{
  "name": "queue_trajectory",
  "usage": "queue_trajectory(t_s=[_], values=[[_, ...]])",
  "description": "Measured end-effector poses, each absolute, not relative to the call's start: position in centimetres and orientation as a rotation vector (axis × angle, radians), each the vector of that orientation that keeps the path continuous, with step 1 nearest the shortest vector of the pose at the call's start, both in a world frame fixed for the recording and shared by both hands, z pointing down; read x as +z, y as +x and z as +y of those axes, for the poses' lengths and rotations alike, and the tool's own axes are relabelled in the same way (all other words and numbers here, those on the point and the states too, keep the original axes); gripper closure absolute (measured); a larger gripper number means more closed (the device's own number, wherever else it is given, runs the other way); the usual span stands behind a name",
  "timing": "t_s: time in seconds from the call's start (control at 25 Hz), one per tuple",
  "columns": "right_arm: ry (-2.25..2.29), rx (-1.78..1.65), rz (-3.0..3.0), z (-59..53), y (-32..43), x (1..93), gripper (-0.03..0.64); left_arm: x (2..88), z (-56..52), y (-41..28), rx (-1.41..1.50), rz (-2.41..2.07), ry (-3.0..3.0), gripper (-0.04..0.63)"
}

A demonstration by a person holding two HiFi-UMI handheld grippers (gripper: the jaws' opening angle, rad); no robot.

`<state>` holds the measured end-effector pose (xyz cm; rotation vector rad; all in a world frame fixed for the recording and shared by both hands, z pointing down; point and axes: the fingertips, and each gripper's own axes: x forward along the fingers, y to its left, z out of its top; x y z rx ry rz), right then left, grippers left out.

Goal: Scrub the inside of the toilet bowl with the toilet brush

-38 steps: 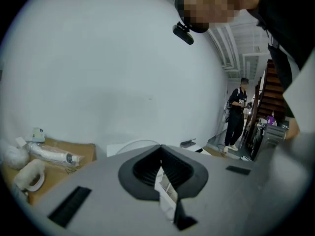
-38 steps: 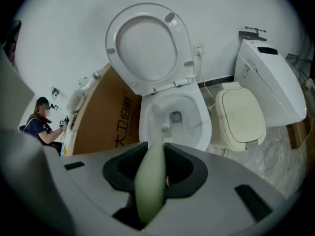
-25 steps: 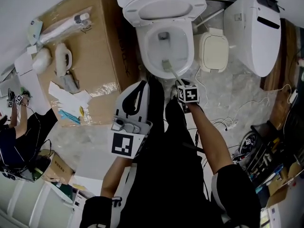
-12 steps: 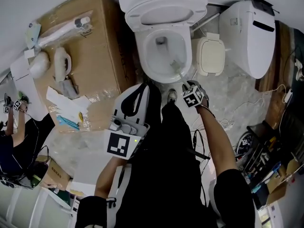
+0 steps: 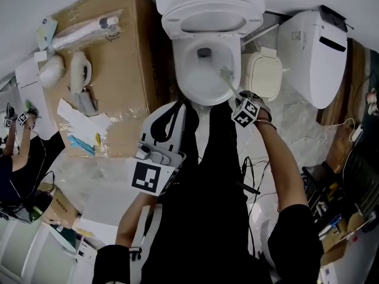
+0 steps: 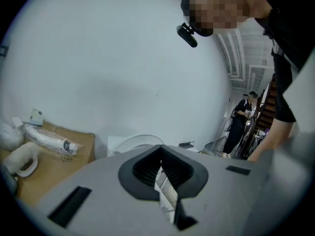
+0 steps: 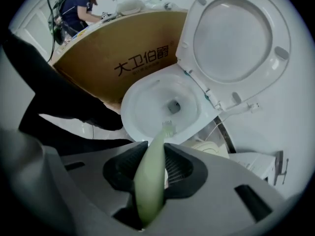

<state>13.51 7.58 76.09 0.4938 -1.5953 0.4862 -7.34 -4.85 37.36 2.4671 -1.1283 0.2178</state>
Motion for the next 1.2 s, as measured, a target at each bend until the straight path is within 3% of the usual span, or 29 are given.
queue_trajectory(t_s=[0.6,0.92,1.2], values=[[0.041,-0.060,-1.600,-4.1,17.5,76.1,0.503,36.6,-7.4,-4.8,0.147,-1.425,2.294,0.588],[-0.300,-0.607,-1.482,-8.0,15.6,76.5,0.504,37.0,-7.3,-5.2,0.132,-1.542,2.217,0.588],[-0.489,-0.870,-1.402,-10.1,12.0,76.6,0.505,37.6,-6.0,-7.4,0.107,-1.663,2.118,0.588]])
